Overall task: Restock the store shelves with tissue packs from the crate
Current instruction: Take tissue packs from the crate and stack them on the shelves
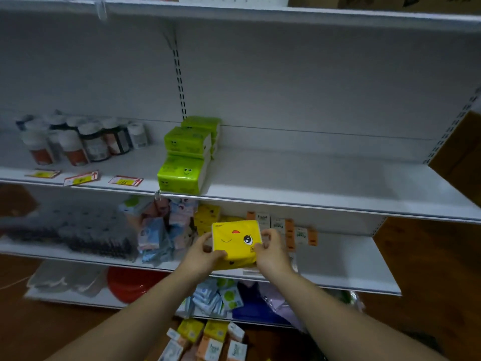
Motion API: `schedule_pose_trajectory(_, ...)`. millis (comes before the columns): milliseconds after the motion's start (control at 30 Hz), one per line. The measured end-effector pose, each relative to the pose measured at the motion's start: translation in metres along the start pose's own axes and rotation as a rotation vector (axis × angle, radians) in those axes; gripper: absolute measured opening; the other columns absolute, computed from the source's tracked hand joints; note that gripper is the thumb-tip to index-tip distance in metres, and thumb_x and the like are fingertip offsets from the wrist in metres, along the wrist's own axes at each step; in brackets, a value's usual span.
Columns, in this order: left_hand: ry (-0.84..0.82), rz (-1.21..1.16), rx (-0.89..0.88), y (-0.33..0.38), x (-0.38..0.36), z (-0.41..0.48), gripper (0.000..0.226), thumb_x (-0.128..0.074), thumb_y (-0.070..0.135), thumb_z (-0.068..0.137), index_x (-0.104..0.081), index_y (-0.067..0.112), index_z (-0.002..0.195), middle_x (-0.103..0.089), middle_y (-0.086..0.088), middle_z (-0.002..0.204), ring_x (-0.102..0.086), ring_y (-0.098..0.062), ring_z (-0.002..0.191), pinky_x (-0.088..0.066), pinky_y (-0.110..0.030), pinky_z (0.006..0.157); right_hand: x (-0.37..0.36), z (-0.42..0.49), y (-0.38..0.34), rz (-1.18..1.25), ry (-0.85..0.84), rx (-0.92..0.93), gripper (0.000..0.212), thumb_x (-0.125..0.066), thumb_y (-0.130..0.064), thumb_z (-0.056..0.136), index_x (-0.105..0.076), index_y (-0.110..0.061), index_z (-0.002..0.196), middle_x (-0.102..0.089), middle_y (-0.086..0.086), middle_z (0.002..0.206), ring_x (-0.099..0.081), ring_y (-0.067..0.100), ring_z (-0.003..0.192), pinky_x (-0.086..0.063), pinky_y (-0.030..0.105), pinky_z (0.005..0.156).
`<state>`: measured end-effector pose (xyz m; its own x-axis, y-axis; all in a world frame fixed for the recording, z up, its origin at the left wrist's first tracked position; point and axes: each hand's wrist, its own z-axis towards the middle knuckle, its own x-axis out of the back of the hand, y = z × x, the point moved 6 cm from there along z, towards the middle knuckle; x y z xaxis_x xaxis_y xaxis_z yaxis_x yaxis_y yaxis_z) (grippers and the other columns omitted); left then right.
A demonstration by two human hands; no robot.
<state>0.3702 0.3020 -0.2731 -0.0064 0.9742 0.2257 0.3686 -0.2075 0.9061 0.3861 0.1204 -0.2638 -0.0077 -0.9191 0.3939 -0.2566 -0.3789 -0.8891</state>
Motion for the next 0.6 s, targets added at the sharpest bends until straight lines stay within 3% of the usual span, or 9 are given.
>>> schedule_pose_trajectory(100, 0.0, -0.037, 0.044, -0.008, 0.001, 0.046, 0.053, -0.057, 0.002, 0.088, -0.042, 0.022, 0.135, -0.06, -0.009, 0.114, -0.059, -0.024, 0.088, -0.046, -0.033, 0.068, -0.019, 0.034, 0.007, -0.107, -0.115, 0.072, 0.042, -0.055, -0.015, 0.093, -0.041, -0.032, 0.129, -0.05, 0.004, 0.132, -0.053, 0.022, 0.113, -0.046, 0.029, 0.084)
schedule_pose_trajectory(200, 0.036, -0.003, 0.041, -0.02, -0.002, 0.094, 0.048, -0.053, -0.007, 0.086, -0.046, 0.008, 0.131, -0.06, -0.018, 0.12, -0.06, -0.025, 0.087, -0.05, -0.034, 0.07, -0.037, 0.069, 0.018, -0.25, -0.19, 0.111, 0.045, -0.054, -0.017, 0.094, -0.043, -0.032, 0.135, -0.032, 0.007, 0.147, -0.04, 0.024, 0.129, -0.034, 0.018, 0.085)
schedule_pose_trajectory(267, 0.081, 0.049, 0.037, -0.03, -0.004, 0.13, 0.047, -0.055, -0.007, 0.085, -0.045, 0.003, 0.131, -0.059, -0.02, 0.119, -0.06, -0.032, 0.097, -0.05, -0.042, 0.083, -0.049, 0.1, 0.031, -0.304, -0.203, 0.081, 0.041, -0.053, -0.018, 0.094, -0.047, -0.029, 0.133, -0.029, 0.009, 0.148, -0.043, 0.025, 0.126, -0.034, 0.017, 0.082)
schedule_pose_trajectory(333, 0.125, 0.117, 0.018, -0.041, -0.006, 0.163, 0.046, -0.059, -0.001, 0.085, -0.047, 0.007, 0.129, -0.062, -0.014, 0.102, -0.06, -0.027, 0.084, -0.051, -0.039, 0.077, -0.059, 0.13, 0.04, -0.362, -0.189, 0.071, 0.039, -0.052, -0.017, 0.095, -0.049, -0.025, 0.133, -0.038, 0.011, 0.14, -0.053, 0.024, 0.109, -0.039, 0.02, 0.078)
schedule_pose_trajectory(400, 0.158, 0.213, -0.031, -0.048, -0.008, 0.194, 0.042, -0.06, 0.004, 0.085, -0.048, 0.01, 0.125, -0.061, -0.007, 0.087, -0.054, -0.023, 0.07, -0.044, -0.03, 0.067, -0.07, 0.164, 0.046, -0.397, -0.179, 0.099, 0.037, -0.05, -0.012, 0.094, -0.052, -0.018, 0.13, -0.047, 0.013, 0.13, -0.054, 0.027, 0.107, -0.043, 0.024, 0.083)
schedule_pose_trajectory(500, 0.184, 0.211, -0.059, -0.07, -0.012, 0.241, 0.041, -0.057, 0.0, 0.086, -0.047, 0.006, 0.126, -0.061, -0.018, 0.113, -0.057, -0.03, 0.089, -0.04, -0.027, 0.072, -0.093, 0.215, 0.063, -0.436, -0.162, 0.071, 0.031, -0.048, -0.008, 0.093, -0.057, -0.01, 0.123, -0.054, 0.011, 0.115, -0.055, 0.028, 0.102, -0.048, 0.034, 0.089)
schedule_pose_trajectory(600, 0.168, 0.148, -0.036, -0.094, -0.016, 0.277, 0.044, -0.055, 0.002, 0.089, -0.045, 0.006, 0.132, -0.052, -0.018, 0.129, -0.053, -0.026, 0.102, -0.038, -0.023, 0.075, -0.116, 0.253, 0.088, -0.479, -0.139, 0.107, 0.04, -0.049, -0.013, 0.091, -0.052, -0.017, 0.131, -0.048, 0.013, 0.133, -0.055, 0.033, 0.112, -0.048, 0.037, 0.092)
